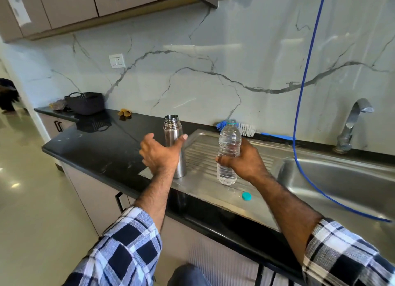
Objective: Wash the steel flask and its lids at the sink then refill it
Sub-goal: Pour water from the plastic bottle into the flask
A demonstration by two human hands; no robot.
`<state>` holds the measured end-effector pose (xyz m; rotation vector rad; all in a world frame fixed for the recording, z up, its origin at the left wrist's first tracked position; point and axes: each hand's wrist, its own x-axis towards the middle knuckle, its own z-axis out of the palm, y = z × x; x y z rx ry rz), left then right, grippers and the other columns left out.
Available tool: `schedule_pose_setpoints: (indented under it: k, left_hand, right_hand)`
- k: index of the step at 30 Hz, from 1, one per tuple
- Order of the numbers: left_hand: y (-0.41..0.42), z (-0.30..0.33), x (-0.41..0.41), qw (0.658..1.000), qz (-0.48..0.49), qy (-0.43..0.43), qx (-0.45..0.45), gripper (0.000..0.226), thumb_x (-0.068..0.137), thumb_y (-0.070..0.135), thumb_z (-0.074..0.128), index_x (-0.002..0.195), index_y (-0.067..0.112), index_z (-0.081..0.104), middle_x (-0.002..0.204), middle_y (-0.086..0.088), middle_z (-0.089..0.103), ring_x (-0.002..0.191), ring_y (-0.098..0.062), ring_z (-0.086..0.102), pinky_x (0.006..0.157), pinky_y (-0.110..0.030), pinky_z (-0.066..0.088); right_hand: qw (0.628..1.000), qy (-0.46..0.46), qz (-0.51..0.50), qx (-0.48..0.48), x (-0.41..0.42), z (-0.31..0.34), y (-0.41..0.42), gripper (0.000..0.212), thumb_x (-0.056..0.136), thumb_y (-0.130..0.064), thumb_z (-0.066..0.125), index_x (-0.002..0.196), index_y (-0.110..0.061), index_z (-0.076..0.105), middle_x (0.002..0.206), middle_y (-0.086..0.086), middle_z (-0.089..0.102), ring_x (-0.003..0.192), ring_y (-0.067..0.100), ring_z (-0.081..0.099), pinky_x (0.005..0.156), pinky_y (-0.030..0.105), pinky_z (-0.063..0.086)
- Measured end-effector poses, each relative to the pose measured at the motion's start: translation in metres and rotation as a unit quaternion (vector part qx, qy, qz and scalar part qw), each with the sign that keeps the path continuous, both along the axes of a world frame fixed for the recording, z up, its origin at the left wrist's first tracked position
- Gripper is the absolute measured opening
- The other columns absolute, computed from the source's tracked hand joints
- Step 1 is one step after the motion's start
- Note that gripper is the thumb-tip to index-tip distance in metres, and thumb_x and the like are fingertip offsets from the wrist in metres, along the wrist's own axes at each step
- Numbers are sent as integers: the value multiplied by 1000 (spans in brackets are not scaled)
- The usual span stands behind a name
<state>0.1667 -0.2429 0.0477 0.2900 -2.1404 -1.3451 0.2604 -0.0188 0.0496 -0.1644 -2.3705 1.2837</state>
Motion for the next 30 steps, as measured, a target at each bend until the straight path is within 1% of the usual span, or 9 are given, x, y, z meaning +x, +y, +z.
schedule_pose_setpoints:
  k: [2, 5, 8, 13, 16, 18, 21, 27, 30]
  left_hand:
    - [0, -3, -11, 997, -64, -36, -5, 124, 54, 80, 88, 152, 19, 42, 147, -4, 56, 136, -30, 53, 110, -60, 46]
    - [3, -3, -20, 991, -122, -49, -1, 88, 63, 62, 95, 130, 22, 53, 111, 8, 65, 109, -25, 69, 88, -41, 56]
    - [4, 0, -25, 993, -109, -46, -12, 61, 69, 55, 93, 106, 27, 54, 88, 16, 58, 94, -24, 71, 79, -36, 56]
    - [12, 15, -20, 993, -118, -9, -11, 58, 66, 55, 95, 107, 28, 63, 92, 15, 67, 84, -13, 70, 85, -41, 63]
    - [40, 36, -8, 980, -197, 10, 6, 60, 66, 45, 98, 114, 27, 66, 95, 17, 68, 85, -6, 68, 87, -36, 60]
    - [67, 51, 6, 968, -249, 19, -1, 60, 65, 46, 98, 111, 30, 64, 96, 18, 68, 89, -7, 69, 83, -32, 59]
    - [115, 62, 28, 950, -310, 30, -8, 58, 60, 51, 99, 103, 34, 65, 93, 17, 71, 85, -3, 70, 76, -28, 60]
    - [215, 53, 81, 911, -413, 7, -11, 54, 60, 50, 99, 100, 29, 69, 90, 15, 74, 83, -4, 72, 78, -32, 63]
    - [252, 41, 102, 894, -447, -7, -27, 56, 58, 53, 99, 100, 29, 71, 89, 15, 75, 81, -4, 72, 76, -30, 62]
  right_hand:
    - [1000, -1, 2, 13, -1, -1, 1, 70, 62, -50, 93, 122, -40, 58, 114, -11, 72, 112, 23, 68, 102, 50, 56]
    - [1000, 0, 0, 18, -2, -2, 4, 68, 66, -43, 96, 122, -37, 59, 110, -12, 73, 105, 16, 69, 96, 41, 58]
    - [1000, -2, -5, 20, -2, 1, 11, 67, 69, -37, 97, 125, -30, 62, 111, -9, 73, 99, 13, 70, 87, 33, 56]
    - [999, -1, -21, 27, 5, 23, 35, 70, 69, -39, 98, 128, -28, 61, 113, -10, 73, 102, 13, 70, 90, 34, 55]
    - [997, 4, -49, 51, 18, 54, 61, 70, 69, -40, 97, 127, -26, 60, 114, -8, 72, 102, 15, 69, 90, 35, 55]
    - [994, 8, -81, 79, 31, 77, 82, 68, 68, -42, 98, 122, -26, 60, 111, -7, 71, 100, 17, 68, 85, 33, 53]
    - [984, 18, -130, 120, 56, 108, 116, 70, 62, -46, 99, 118, -24, 63, 111, -3, 73, 100, 20, 70, 89, 36, 57]
    - [950, -40, -197, 239, 123, 131, 176, 71, 61, -48, 97, 116, -23, 61, 113, 5, 73, 102, 29, 68, 89, 43, 57]
    - [930, -85, -218, 283, 151, 129, 197, 78, 60, -50, 95, 123, -22, 57, 118, 10, 72, 105, 34, 68, 89, 46, 58]
